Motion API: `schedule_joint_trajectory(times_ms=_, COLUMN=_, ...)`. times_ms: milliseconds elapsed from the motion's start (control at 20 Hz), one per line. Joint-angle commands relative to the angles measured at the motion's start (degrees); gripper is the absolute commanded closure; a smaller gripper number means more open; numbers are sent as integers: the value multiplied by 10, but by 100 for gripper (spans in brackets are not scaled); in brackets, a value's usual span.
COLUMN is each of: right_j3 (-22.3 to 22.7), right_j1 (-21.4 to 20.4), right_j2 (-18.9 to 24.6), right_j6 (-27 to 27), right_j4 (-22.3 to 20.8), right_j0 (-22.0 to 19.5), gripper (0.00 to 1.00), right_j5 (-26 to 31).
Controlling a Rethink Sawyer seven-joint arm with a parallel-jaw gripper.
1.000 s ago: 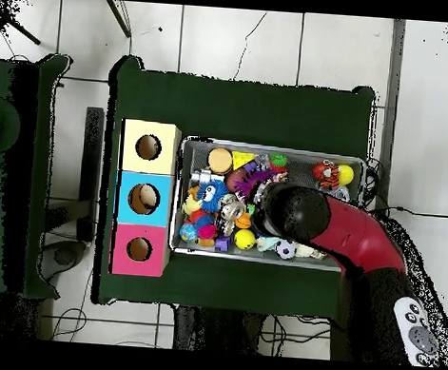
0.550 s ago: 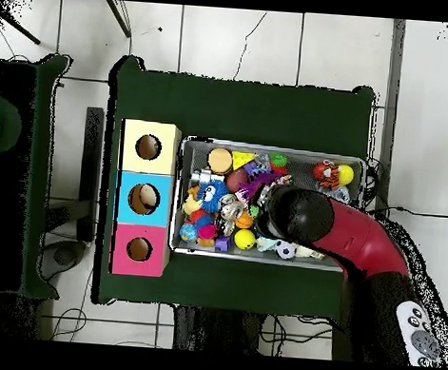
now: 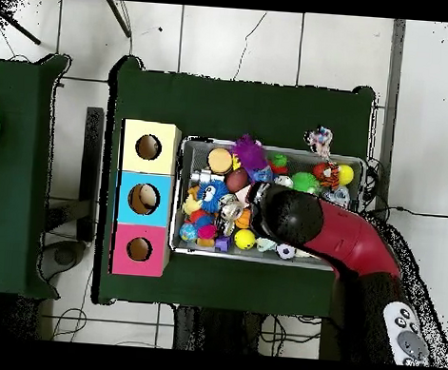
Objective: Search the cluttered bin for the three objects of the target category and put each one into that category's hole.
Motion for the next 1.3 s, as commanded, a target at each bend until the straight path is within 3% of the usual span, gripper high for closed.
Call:
schedule_joint_trajectory(times_ms=50, right_j3=-5, right_j1=14, right_j2=-11, right_j6=139, right_j4=38, right_j0=14, gripper=0, right_j5=-29)
schedule_joint_trajectory(times_ms=1000, right_j3=-15, right_j1=29, right_j2=3, right_j6=86, right_j4=66, right_j0=-12, gripper=0, right_j5=-37)
schedule_joint_trajectory(times_ms=1100, right_j3=-34, right_j1=27, right_j2=-2, right_j6=73, right_j4=61, right_j0=-17, gripper=0, right_j5=-12)
schedule_joint_trajectory(times_ms=1300, right_j3=-114, right_j1=38, right_j2=-7, right_j6=37, right_j4=42, right_j0=-25, gripper=0, right_j5=64)
